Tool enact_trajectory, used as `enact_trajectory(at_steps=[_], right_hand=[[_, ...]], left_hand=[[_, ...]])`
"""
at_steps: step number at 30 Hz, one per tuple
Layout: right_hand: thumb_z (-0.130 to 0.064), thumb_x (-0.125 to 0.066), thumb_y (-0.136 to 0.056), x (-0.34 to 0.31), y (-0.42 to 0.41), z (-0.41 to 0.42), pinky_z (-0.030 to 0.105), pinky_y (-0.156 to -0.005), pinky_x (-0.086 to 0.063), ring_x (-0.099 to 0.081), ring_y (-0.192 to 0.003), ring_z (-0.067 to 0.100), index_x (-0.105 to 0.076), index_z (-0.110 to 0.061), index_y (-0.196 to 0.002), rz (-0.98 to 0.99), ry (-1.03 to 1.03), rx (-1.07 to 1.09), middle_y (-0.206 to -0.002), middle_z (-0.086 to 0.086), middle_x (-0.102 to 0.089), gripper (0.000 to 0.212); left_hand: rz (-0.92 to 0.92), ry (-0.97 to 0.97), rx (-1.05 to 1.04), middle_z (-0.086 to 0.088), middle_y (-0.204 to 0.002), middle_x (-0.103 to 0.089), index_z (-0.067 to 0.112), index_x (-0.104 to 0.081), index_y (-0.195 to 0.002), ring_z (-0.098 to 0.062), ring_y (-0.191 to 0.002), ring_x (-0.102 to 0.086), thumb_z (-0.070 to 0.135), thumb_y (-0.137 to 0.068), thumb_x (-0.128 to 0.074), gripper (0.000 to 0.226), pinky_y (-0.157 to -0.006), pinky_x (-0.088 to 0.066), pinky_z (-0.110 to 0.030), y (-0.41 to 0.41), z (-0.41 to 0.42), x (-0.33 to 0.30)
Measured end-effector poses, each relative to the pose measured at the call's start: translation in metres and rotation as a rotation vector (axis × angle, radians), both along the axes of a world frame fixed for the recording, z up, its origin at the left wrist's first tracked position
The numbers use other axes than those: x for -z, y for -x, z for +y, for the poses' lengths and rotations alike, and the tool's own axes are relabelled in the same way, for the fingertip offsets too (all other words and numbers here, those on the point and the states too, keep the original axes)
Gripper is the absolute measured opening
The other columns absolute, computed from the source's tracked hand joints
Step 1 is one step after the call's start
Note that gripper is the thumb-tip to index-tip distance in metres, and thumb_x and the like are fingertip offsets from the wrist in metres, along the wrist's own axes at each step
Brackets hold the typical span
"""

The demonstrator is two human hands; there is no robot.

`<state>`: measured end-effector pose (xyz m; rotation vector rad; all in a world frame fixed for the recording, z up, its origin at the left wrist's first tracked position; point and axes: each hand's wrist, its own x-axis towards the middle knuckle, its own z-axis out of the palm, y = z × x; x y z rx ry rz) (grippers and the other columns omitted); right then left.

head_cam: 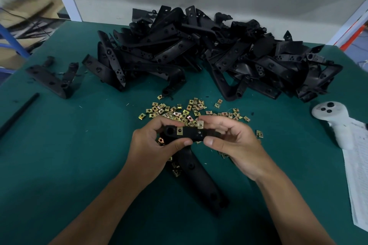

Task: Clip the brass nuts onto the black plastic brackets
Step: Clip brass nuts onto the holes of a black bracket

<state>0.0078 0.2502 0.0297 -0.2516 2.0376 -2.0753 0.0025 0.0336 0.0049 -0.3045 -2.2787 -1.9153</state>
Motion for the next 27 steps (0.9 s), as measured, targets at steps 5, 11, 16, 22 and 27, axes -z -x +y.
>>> enact_trajectory(at_steps=[5,11,16,22,27], right_hand=[[-0.020,-0.080,-0.081,-0.003,-0.002,-0.003,0.017,-0.086,-0.051,-0.068,-0.111,0.010,-0.071,-0.023,-0.119,-0.008,-0.064,0.014,-0.116,-0.004,-0.075,0.039],[-0.019,-0.077,-0.076,-0.001,-0.002,-0.004,0.018,-0.085,-0.053,-0.071,-0.105,0.010,-0.071,-0.014,-0.114,0.067,-0.075,0.052,-0.110,-0.004,-0.077,0.038],[-0.030,-0.083,-0.080,0.004,-0.003,-0.008,0.031,-0.090,-0.057,-0.072,-0.101,0.018,-0.074,-0.022,-0.111,0.220,-0.172,0.115,-0.106,-0.003,-0.078,0.033],[-0.038,-0.079,-0.081,0.007,-0.007,-0.012,0.033,-0.054,-0.048,-0.061,-0.061,0.014,-0.076,-0.029,-0.096,0.390,-0.294,0.187,-0.081,-0.006,-0.073,0.018],[-0.024,-0.082,-0.080,0.002,-0.004,-0.011,0.020,-0.073,-0.050,-0.066,-0.079,0.010,-0.075,-0.020,-0.099,0.228,-0.111,0.079,-0.087,-0.004,-0.074,0.020]], left_hand=[[0.010,-0.014,0.013,0.019,-0.090,-0.075,0.044,-0.069,-0.094,-0.001,-0.085,-0.070,0.051,-0.067,-0.082,0.030,-0.071,-0.053,-0.012,-0.001,-0.001,0.000],[0.025,-0.014,0.028,0.018,-0.090,-0.075,0.042,-0.069,-0.095,-0.001,-0.085,-0.071,0.051,-0.068,-0.082,0.031,-0.070,-0.055,-0.014,-0.002,0.000,-0.001],[0.012,-0.017,0.019,0.018,-0.090,-0.075,0.045,-0.069,-0.094,-0.002,-0.085,-0.071,0.053,-0.068,-0.082,0.030,-0.068,-0.056,-0.015,-0.001,0.000,-0.001],[-0.014,-0.041,0.013,0.014,-0.089,-0.075,0.048,-0.069,-0.092,-0.005,-0.084,-0.071,0.056,-0.066,-0.082,0.031,-0.068,-0.057,-0.017,0.000,-0.001,0.000],[-0.064,-0.119,0.013,0.007,-0.092,-0.074,0.042,-0.070,-0.091,-0.013,-0.087,-0.070,0.049,-0.066,-0.082,0.029,-0.075,-0.059,-0.027,0.002,-0.002,0.000]])
